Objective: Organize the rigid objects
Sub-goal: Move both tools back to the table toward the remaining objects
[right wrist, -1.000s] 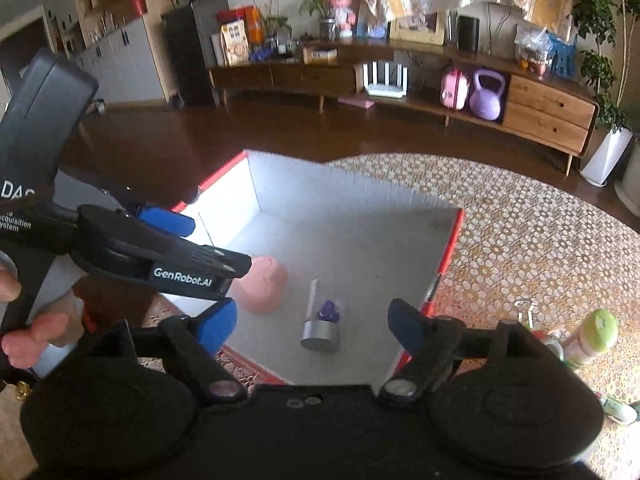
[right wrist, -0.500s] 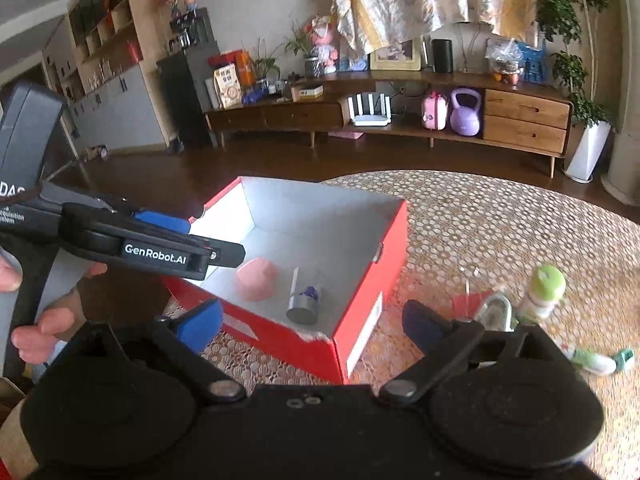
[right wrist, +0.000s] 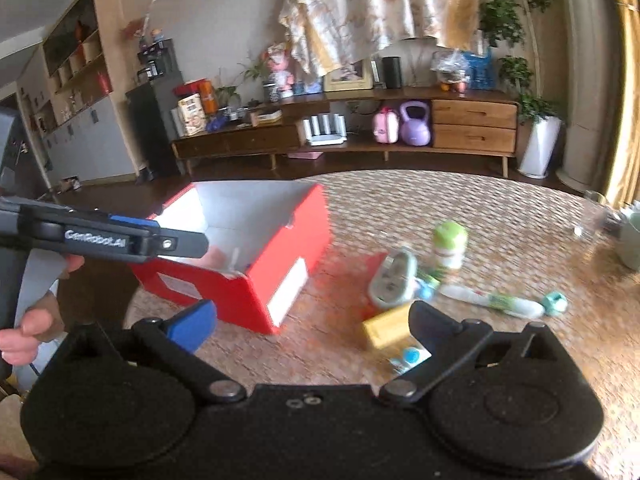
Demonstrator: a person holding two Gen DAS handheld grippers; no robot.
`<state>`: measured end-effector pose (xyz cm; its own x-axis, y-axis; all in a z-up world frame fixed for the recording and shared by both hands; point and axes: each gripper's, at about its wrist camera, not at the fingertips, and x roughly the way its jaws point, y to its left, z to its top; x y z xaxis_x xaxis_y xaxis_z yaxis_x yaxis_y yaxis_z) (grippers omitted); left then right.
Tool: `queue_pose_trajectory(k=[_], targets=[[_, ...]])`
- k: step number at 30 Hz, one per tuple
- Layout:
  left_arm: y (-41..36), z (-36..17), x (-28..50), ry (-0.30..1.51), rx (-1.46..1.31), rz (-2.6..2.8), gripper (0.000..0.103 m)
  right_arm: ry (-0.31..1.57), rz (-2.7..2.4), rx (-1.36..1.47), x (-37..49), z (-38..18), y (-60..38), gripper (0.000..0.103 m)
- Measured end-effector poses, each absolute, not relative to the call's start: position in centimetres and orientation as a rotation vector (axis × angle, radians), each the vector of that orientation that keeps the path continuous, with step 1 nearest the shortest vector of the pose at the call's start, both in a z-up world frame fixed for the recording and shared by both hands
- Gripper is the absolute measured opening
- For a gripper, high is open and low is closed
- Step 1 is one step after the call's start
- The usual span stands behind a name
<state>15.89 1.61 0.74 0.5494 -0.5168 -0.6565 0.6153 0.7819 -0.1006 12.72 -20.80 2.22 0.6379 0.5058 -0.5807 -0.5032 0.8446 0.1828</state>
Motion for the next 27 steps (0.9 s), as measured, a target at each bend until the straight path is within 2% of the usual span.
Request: queue_pose_trajectory(k=[13, 27], targets=[[-3.9, -3.1, 13.0, 0.723, 0.116, -0.787, 0.083, 0.644, 0.436, -0.051, 12.7, -0.5, -27.4, 0.102], [-8.7, -7.2, 14.0, 0.734, 0.147, -0.807, 0.084, 0.688, 0.202, -0.026, 21.9, -5.4, -33.6, 0.102]])
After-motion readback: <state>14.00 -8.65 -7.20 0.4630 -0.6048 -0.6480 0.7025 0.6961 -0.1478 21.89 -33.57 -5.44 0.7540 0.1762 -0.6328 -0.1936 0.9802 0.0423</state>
